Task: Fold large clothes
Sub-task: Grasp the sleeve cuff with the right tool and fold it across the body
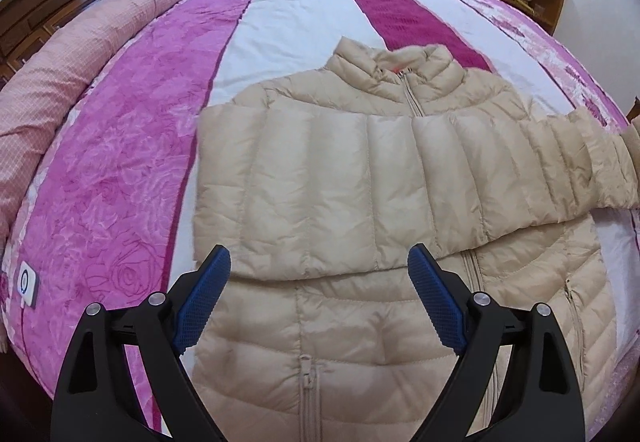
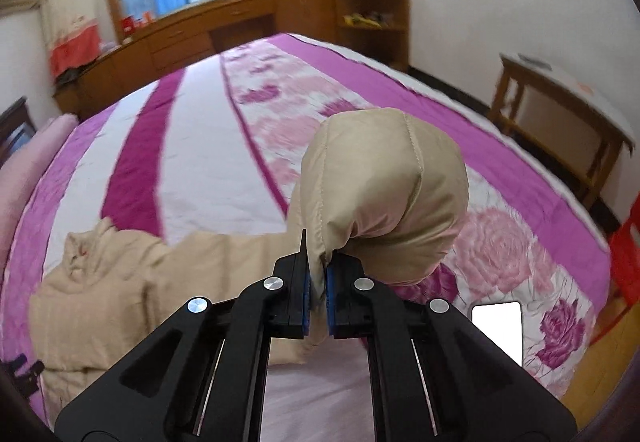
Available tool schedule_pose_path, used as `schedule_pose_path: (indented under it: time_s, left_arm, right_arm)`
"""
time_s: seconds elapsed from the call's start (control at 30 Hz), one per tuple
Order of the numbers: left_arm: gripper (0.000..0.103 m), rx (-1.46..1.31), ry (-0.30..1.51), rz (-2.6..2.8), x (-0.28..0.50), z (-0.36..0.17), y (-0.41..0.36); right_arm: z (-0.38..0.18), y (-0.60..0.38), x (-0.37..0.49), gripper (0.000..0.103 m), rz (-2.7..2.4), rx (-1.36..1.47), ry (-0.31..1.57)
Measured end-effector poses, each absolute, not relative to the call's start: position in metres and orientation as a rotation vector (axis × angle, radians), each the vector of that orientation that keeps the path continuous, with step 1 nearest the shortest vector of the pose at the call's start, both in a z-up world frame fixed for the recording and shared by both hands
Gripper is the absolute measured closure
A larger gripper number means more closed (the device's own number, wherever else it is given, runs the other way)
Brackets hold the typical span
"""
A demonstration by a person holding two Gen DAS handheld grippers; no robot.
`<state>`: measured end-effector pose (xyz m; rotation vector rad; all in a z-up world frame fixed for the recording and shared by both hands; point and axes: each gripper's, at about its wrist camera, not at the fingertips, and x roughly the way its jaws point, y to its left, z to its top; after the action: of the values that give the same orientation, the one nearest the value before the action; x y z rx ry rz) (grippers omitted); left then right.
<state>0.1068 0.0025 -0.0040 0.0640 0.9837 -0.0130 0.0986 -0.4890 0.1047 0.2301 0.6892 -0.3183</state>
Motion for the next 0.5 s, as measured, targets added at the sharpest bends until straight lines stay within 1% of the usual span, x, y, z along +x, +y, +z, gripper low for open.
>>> schedule_pose_path:
  time_s: [0.2, 0.5]
  left_arm:
    - [0.016, 0.038, 0.976, 0.001, 0.097, 0.004, 0.022]
    - [0.016, 0.007, 0.967, 0.026, 0.084, 0.012, 0.049]
  right_arm:
    - [0.143, -0.423, 0.1, 0.096, -0.197, 0.19, 0.645]
    - [0.16, -0.324, 0.108, 0.096, -0.006, 0.165, 0.646]
